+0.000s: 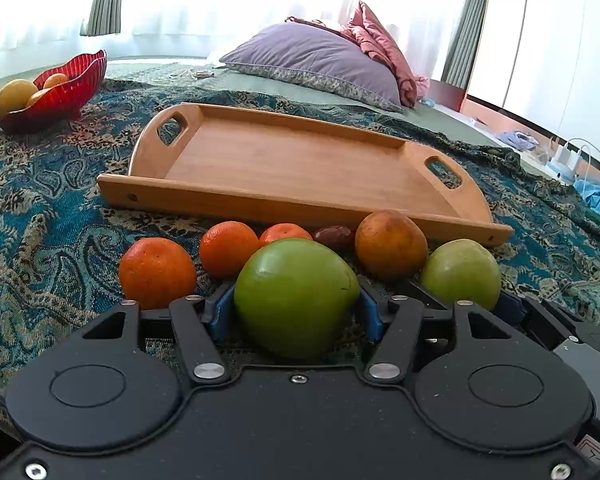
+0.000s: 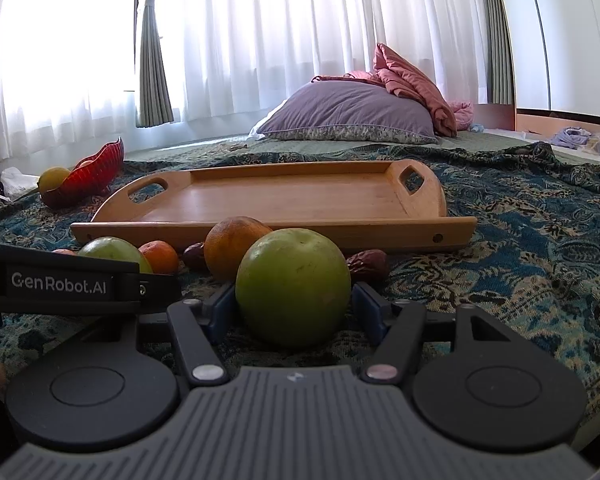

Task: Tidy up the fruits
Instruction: 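Close the left gripper on its green apple while the right gripper closes on the other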

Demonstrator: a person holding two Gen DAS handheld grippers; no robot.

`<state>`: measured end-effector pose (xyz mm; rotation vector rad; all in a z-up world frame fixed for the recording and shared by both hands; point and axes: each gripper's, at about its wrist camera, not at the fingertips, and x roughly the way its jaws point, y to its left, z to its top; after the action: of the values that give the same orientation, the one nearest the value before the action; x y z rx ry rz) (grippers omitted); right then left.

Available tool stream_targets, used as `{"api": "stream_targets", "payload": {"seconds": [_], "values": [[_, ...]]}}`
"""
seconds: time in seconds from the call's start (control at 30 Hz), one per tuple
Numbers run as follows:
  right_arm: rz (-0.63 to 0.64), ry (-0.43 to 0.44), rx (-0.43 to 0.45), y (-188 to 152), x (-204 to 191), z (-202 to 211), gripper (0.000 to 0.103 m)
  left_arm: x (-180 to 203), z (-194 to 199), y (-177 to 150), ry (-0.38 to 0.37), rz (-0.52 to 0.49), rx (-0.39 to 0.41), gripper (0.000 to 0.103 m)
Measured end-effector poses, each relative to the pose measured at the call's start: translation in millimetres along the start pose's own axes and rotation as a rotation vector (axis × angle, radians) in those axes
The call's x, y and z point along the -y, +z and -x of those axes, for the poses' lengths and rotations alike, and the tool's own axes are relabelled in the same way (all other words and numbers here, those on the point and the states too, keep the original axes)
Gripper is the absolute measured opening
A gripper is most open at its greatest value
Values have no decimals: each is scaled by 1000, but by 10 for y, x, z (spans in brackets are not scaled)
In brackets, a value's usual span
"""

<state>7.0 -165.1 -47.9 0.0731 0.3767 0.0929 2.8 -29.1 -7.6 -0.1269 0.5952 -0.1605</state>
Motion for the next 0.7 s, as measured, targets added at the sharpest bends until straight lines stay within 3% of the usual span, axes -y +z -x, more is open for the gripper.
{"api": "stream_targets", "payload": {"seconds": [0.13,0.2,0.5,0.7], "values": [[32,-11,12,-36,-29,-4,69,23,-14,-8,6,-20,6,57],[42,-12,20,-43,-44,8,61,36,2,-8,12,-34,7,57],[66,-21,47,-40,-106,136,59,67,107,30,3,-90,-3,57],[77,-24,63,25,-121,218,59,77,208,128,-6,-157,36,57]]}}
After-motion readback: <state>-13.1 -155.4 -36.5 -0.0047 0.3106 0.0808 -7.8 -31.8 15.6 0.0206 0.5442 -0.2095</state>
